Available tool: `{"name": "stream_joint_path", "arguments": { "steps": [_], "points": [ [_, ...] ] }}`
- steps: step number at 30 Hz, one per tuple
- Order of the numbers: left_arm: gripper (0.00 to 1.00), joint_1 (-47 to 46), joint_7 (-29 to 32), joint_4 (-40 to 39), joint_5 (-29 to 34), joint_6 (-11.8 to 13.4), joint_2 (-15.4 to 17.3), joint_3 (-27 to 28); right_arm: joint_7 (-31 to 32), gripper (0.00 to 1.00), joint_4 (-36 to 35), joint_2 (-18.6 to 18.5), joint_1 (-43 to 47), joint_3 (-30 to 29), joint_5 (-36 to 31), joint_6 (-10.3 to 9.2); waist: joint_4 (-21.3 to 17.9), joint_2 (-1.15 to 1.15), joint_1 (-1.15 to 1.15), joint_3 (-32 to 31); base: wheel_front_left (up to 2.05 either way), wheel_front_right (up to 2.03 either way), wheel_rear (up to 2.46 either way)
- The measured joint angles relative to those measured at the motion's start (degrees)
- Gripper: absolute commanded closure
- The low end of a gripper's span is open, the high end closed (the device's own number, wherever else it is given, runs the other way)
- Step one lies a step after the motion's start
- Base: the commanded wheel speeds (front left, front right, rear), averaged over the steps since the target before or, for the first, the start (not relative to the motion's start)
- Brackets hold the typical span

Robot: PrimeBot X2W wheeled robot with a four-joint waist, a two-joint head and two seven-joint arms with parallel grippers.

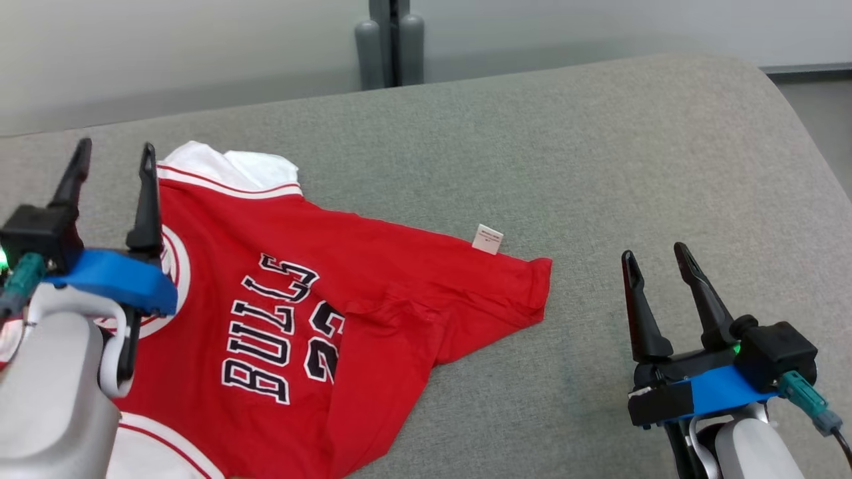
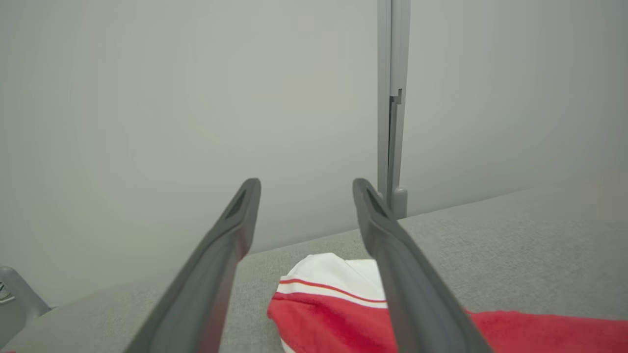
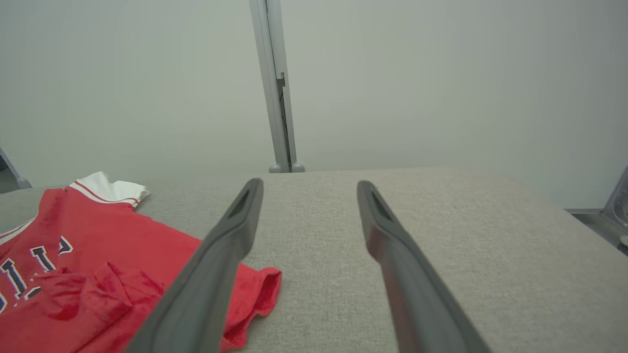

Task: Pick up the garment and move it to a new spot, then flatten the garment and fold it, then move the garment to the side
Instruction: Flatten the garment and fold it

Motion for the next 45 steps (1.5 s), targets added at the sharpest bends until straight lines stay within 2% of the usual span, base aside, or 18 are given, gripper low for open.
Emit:
{"name": "stream_joint_path", "arguments": {
  "steps": [8,13,18,28,40,45],
  "points": [
    [0.00,13.69,-0.01,-9.61,5.56,-1.30,-5.33,7.32,0.01,0.00,1.60,0.02,1.55,-0.15,-0.31,-0.01,5.04,0.00,0.00,-3.85,0.00,0.00,0.00],
    [0.00,21.00,-0.01,-14.40,9.68,-3.07,-9.15,10.28,0.01,0.00,2.89,0.04,2.94,-0.87,-0.62,0.00,8.97,-0.01,-0.01,-6.73,0.00,0.00,0.00],
    [0.00,25.58,-0.01,-16.31,11.46,-3.72,-10.87,12.26,0.01,0.00,3.64,0.04,3.51,-0.70,-0.60,-0.01,10.39,0.00,0.00,-8.24,0.00,0.00,0.00],
    [0.00,33.78,-0.01,-18.90,14.49,-5.19,-16.34,15.91,0.01,0.00,5.82,0.03,6.34,-0.76,-0.47,-0.01,12.60,-0.01,0.00,-10.67,0.00,0.00,0.00],
    [0.00,35.59,-0.01,-18.05,16.77,-6.21,-18.28,17.29,0.01,0.00,7.98,0.03,6.93,0.44,-0.42,-0.01,12.91,0.00,0.00,-12.11,0.00,0.00,0.00],
    [0.00,35.38,-0.01,-17.97,16.81,-6.25,-18.63,17.26,0.00,0.00,9.43,0.04,5.97,2.64,-0.53,0.00,13.48,0.00,0.01,-11.70,0.00,0.00,0.00]
  ]
}}
